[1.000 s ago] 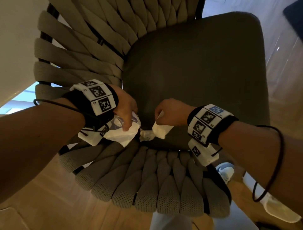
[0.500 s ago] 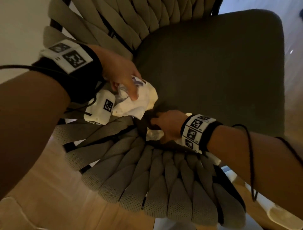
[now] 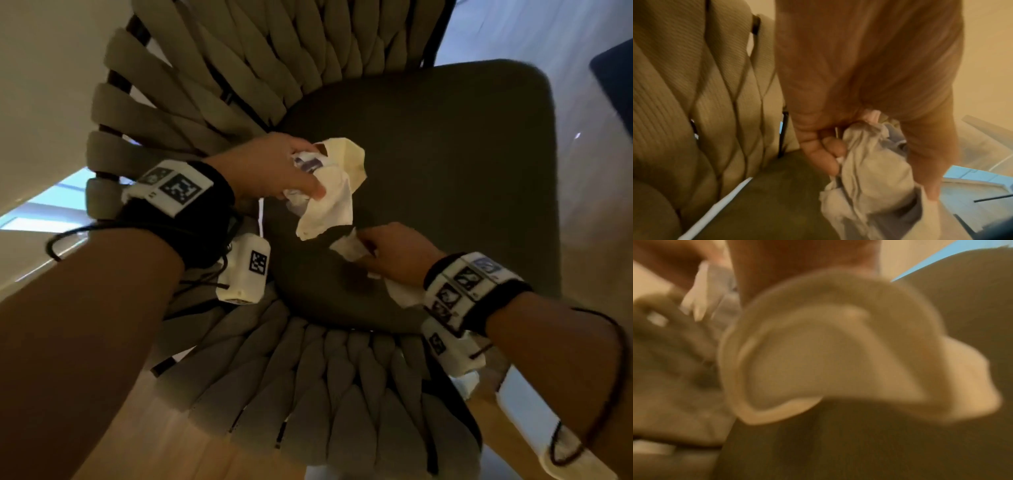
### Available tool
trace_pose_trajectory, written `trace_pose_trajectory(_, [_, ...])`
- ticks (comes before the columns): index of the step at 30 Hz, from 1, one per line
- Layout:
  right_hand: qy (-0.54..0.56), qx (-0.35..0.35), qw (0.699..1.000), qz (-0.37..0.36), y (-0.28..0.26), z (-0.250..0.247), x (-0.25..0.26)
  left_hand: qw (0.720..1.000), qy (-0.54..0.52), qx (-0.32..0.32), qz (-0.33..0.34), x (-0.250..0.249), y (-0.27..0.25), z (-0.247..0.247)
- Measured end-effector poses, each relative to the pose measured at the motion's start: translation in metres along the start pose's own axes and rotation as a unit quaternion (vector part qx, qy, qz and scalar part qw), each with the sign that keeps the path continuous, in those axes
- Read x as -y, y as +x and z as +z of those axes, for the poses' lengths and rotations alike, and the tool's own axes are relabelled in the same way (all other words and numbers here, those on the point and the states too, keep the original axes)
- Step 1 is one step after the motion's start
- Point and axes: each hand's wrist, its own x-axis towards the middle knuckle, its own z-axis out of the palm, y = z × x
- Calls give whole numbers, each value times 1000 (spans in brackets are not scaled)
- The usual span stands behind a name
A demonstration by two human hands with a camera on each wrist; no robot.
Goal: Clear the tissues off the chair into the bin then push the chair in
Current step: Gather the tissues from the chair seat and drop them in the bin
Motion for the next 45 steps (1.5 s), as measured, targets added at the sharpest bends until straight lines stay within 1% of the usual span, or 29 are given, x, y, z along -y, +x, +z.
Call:
trace_pose_trajectory(2, [87,-69,992,52,-34,-21,-32,999,-25,2,29,-24,3,24])
trace_pose_trajectory(3, [113,-108,985,70,-53,-28,-50,999,-29,5,40,-38,7,38])
trace_pose_trajectory(5, [140,-177,968,109,-93,-35,-90,997,-45,24,50,-70,15,71])
trace_pose_trajectory(7, [164,-224,947,161,-135,-31,-132,994,-63,58,63,-107,22,112])
trace_pose_trajectory(9, [217,-267,915,211,-176,-14,-178,990,-57,94,85,-144,26,159])
trace_pose_trajectory(12, [298,-328,845,299,-238,34,-249,981,-38,148,122,-194,30,243])
trace_pose_trajectory(15, [368,-343,773,387,-293,100,-307,966,7,215,140,-232,30,334])
trace_pose_trajectory(17, [396,-319,747,429,-320,146,-334,955,47,268,116,-246,30,397])
trace_pose_trajectory(19, [431,-291,722,457,-338,186,-356,944,81,310,84,-249,34,458])
trace_pose_trajectory(22, [462,-276,684,492,-350,237,-385,927,132,349,40,-241,46,536])
trace_pose_trajectory(25, [489,-289,650,505,-346,273,-414,921,153,359,-9,-227,56,598])
trace_pose_trajectory(27, [490,-295,640,513,-338,288,-435,922,165,348,-27,-215,67,633])
trace_pose_trajectory(30, [480,-297,647,512,-324,298,-462,927,191,321,-27,-203,87,674])
trace_pose_trajectory(31, [482,-308,642,511,-320,300,-469,928,202,311,-22,-201,93,684])
trace_pose_trajectory(35, [490,-380,602,504,-311,308,-492,939,216,267,-4,-195,117,716])
trace_pose_trajectory(37, [495,-393,594,497,-309,311,-498,942,221,254,3,-193,123,725])
trace_pose_trajectory(39, [515,-389,588,487,-309,310,-499,939,233,253,9,-191,126,730])
trace_pose_trajectory(40, [524,-381,589,483,-311,310,-498,938,235,254,9,-189,126,732])
trace_pose_trajectory(43, [524,-355,606,482,-320,310,-492,938,240,250,19,-183,123,727])
trace_pose_trajectory(45, [515,-345,611,492,-327,306,-482,935,245,253,31,-182,117,715])
